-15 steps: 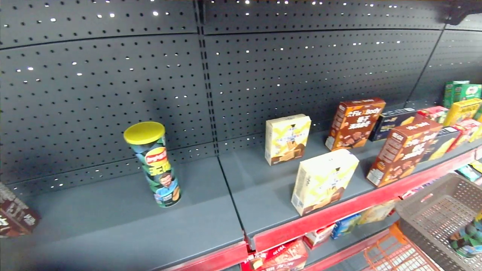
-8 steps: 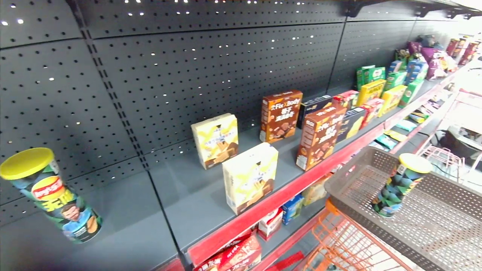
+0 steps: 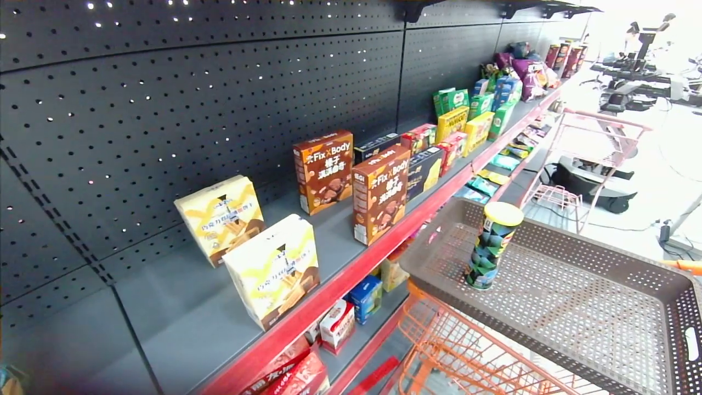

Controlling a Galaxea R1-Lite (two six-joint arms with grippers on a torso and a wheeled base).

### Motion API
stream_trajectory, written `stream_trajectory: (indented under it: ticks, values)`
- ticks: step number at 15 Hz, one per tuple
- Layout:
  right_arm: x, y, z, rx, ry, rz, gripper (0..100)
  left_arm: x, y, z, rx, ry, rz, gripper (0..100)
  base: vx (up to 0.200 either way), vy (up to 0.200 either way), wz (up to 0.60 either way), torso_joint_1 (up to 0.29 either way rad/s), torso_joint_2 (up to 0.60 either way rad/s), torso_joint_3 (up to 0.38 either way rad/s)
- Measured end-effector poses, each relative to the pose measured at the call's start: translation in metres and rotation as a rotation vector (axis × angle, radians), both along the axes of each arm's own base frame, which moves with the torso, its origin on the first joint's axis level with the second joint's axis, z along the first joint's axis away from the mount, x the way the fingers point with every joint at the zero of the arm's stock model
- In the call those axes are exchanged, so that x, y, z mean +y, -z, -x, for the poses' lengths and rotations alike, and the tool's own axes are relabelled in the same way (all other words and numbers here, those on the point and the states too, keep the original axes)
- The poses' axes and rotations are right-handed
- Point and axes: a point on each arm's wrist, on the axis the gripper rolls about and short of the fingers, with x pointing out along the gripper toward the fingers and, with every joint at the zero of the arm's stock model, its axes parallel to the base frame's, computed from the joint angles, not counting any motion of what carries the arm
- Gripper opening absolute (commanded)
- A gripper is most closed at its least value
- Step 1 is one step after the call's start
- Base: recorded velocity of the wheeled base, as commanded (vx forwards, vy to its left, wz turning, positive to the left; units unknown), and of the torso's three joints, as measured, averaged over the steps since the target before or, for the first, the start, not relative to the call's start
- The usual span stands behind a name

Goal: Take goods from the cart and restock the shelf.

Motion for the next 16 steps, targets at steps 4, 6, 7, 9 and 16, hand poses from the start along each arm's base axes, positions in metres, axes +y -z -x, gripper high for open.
stream_trajectory:
  ticks: [4,6,7,9,16]
  values:
    - [0.000,0.000,0.000,-0.001,-0.006,0.000,100,0.000,0.000,0.000,0.000,0.000,0.000,100,0.000,0.000,0.00,0.000,0.00,0.000]
    - [0.001,-0.003,0.000,-0.006,-0.040,0.000,100,0.000,0.000,0.000,0.000,0.001,-0.001,100,0.000,0.000,0.00,0.000,0.00,0.000]
    - [0.001,-0.015,0.002,-0.030,-0.043,-0.004,100,0.000,0.000,0.000,0.000,0.000,0.000,100,0.000,0.000,0.00,0.000,0.00,0.000]
    - [0.000,-0.044,-0.002,-0.034,-0.020,-0.026,100,0.000,0.000,0.000,0.002,0.001,0.000,100,0.000,0.000,0.00,0.000,0.00,0.000]
    - [-0.006,-0.113,-0.064,0.114,0.201,0.058,100,0.000,0.000,0.000,0.001,0.001,0.000,100,0.000,0.000,0.00,0.000,0.00,0.000]
